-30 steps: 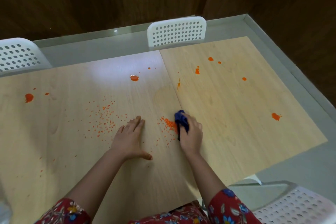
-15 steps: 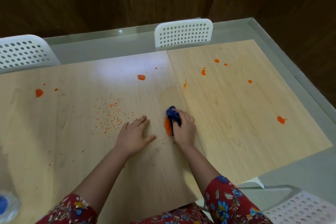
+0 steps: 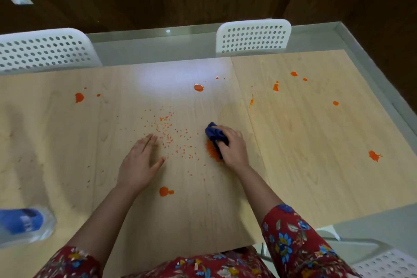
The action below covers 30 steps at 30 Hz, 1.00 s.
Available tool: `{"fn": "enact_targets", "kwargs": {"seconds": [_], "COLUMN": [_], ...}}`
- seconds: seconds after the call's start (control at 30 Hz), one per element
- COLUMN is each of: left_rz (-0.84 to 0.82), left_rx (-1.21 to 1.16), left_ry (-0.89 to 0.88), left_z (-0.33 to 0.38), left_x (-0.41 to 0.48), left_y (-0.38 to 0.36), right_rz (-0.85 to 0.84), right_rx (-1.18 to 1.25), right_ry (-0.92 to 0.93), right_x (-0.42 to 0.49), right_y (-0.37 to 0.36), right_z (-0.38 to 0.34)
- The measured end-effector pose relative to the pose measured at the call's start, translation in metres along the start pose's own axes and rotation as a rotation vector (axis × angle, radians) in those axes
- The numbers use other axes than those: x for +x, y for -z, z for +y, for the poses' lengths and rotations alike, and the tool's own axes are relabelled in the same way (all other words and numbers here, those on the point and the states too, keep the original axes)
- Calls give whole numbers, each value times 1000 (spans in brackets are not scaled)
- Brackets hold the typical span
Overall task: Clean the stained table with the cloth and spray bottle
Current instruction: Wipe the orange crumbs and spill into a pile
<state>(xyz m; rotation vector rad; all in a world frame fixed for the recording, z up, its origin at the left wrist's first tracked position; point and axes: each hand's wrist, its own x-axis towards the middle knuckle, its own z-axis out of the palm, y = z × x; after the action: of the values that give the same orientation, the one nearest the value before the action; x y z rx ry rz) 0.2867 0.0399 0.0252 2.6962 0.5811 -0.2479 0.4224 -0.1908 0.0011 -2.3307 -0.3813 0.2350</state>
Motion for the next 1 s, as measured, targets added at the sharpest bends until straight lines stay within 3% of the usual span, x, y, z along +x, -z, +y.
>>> {"fn": "enact_targets", "kwargs": {"seconds": [0.13, 0.3, 0.53, 0.63, 0.7, 0.83, 0.9, 1.0], "left_rz": [-33, -68, -33, -37, -38, -31, -28, -31], "left_rx": [-3, 26, 51, 52, 44, 42, 45, 45], "left_ry": [72, 91, 67, 67, 63, 60, 63, 61], "left_z": [-8, -9, -13, -16, -18, -19, -19, -19], "left_x": [5, 4, 1, 1, 2, 3, 2, 2], "left_y": [3, -1, -2, 0, 0, -1, -3, -5], "right_rz": [240, 449, 383, 313, 391, 566, 536, 450], "right_rx": [120, -11, -139, 23, 173, 194, 127, -20], "right_ry": [-166, -497, -521, -415, -408, -652, -765, -730], "right_x": [-26, -99, -92, -73, -69, -90, -108, -120], "right_y": [33, 60, -11, -33, -22, 17, 21, -3], "right_z": [29, 64, -2, -29, -29, 7, 15, 1]}}
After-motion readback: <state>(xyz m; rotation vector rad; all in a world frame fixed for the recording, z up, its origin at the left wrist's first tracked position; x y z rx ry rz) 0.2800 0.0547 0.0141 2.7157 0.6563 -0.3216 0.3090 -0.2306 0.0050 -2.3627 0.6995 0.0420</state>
